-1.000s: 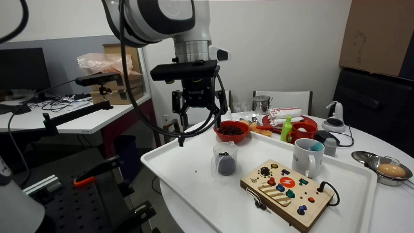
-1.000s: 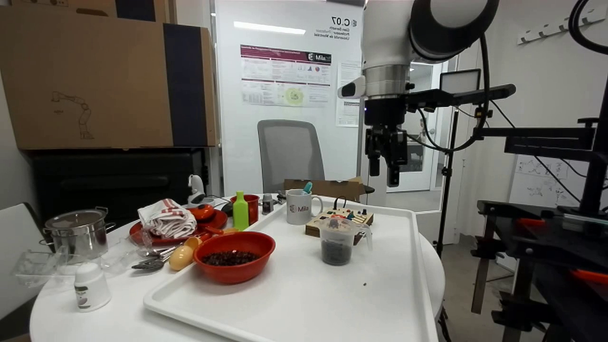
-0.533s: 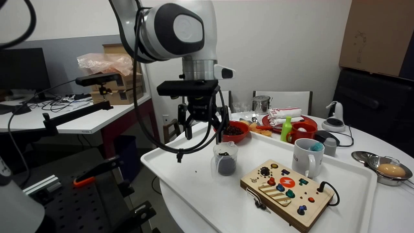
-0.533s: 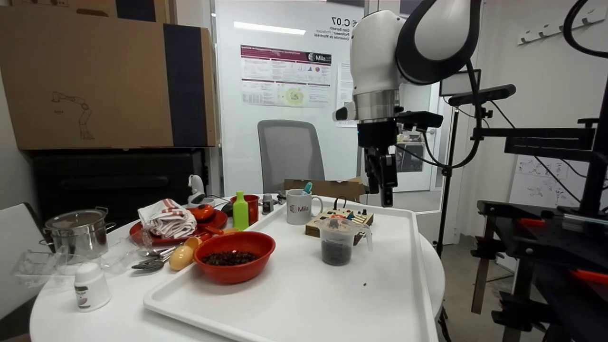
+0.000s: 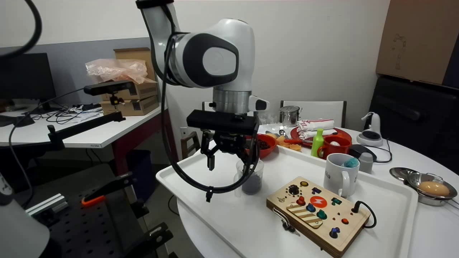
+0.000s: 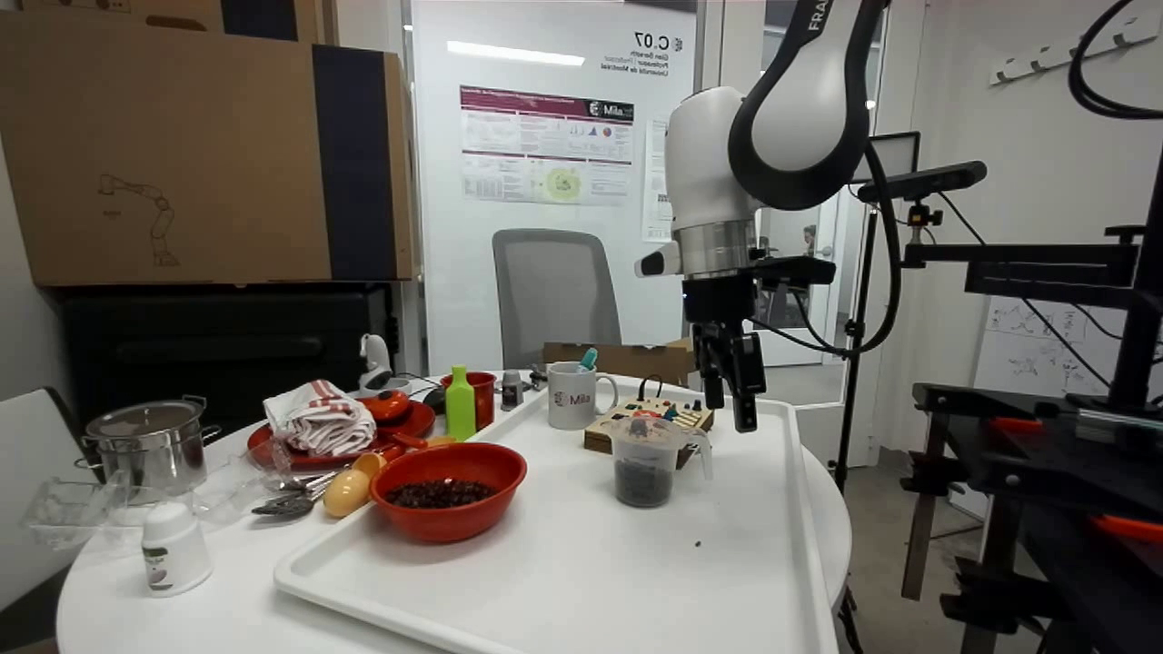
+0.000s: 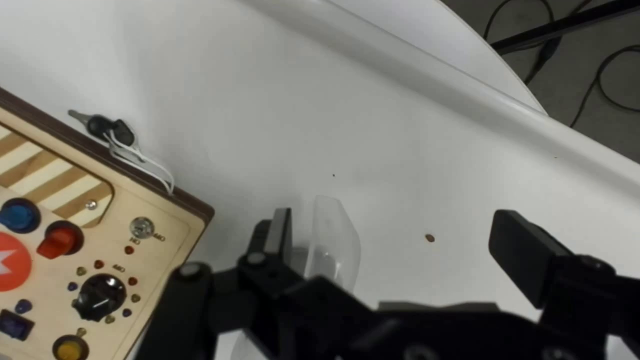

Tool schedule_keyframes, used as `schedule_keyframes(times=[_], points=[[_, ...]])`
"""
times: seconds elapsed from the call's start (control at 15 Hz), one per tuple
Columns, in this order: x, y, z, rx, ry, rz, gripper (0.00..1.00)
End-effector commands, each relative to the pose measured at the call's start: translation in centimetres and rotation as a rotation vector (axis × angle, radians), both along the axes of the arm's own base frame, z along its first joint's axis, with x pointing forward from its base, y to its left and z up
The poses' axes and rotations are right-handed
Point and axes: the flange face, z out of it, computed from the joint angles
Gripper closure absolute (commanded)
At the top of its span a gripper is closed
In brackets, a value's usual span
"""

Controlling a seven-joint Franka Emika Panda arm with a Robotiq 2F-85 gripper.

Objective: Pour all the beans in the jar into the red bowl

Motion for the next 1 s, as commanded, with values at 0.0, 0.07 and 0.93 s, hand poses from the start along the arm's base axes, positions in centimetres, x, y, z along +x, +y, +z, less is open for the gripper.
schedule_keyframes(times=[0.0, 0.07, 0.93], points=[[1.4, -0.4, -1.0, 0.025, -0.011, 0.02, 0.0], [1.6, -0.1, -1.2, 0.029, -0.009, 0.029, 0.0], [4.5, 1.5, -1.5, 0.017, -0.038, 0.066, 0.0]])
